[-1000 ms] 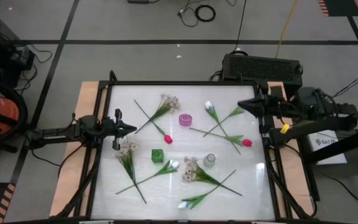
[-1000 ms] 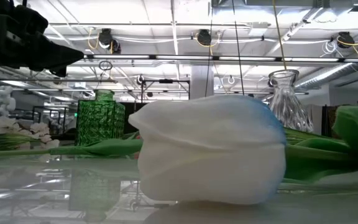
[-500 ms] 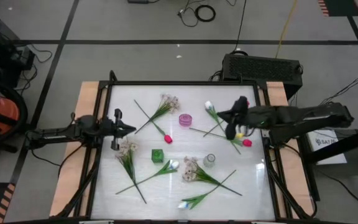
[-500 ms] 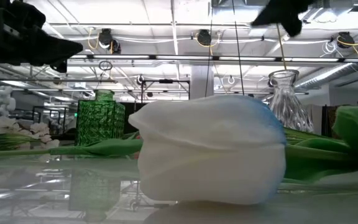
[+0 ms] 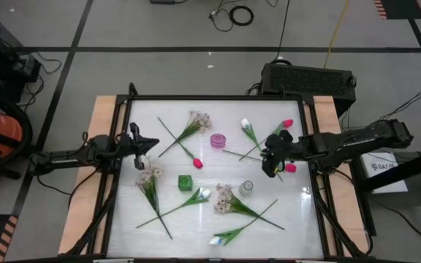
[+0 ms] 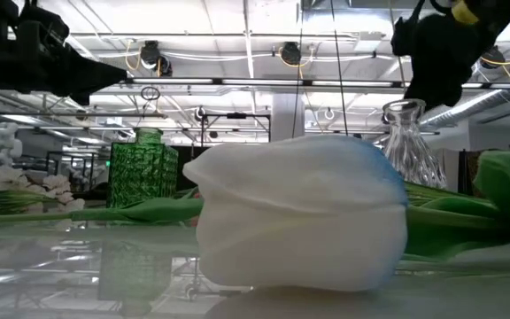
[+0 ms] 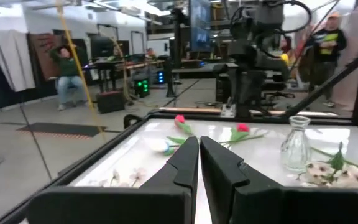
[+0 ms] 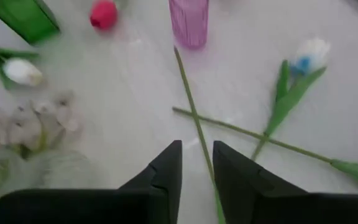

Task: Sort flowers into vase by color
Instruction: Put the bottom right red flower into the purple vase

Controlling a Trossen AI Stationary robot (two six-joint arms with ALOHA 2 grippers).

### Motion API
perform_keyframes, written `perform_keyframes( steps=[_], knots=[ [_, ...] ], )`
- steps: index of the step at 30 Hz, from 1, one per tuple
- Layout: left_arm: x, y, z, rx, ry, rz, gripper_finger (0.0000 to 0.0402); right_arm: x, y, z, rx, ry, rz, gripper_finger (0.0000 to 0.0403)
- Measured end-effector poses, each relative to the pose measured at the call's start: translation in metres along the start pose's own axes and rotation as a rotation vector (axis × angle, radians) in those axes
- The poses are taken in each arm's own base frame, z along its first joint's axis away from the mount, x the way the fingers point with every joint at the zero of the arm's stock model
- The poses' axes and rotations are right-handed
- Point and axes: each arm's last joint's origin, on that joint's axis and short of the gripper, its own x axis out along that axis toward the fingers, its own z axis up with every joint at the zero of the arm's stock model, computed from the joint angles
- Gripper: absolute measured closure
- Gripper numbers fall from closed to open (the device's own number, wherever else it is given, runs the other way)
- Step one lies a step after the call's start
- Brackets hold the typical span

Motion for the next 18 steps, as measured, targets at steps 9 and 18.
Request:
perform_keyframes(
  steps=[9,18],
  knots=[
    [0.000,-0.002,-0.002,-0.130,0.020,-0.050,0.0375,0.044,0.002,-0.005,-0.058,0.173,-0.103,0.0290],
    [0.000,-0.003,-0.007,-0.153,0.074,-0.076,0.0375,0.079,-0.002,-0.013,-0.119,0.334,-0.166,0.0266]
  ],
)
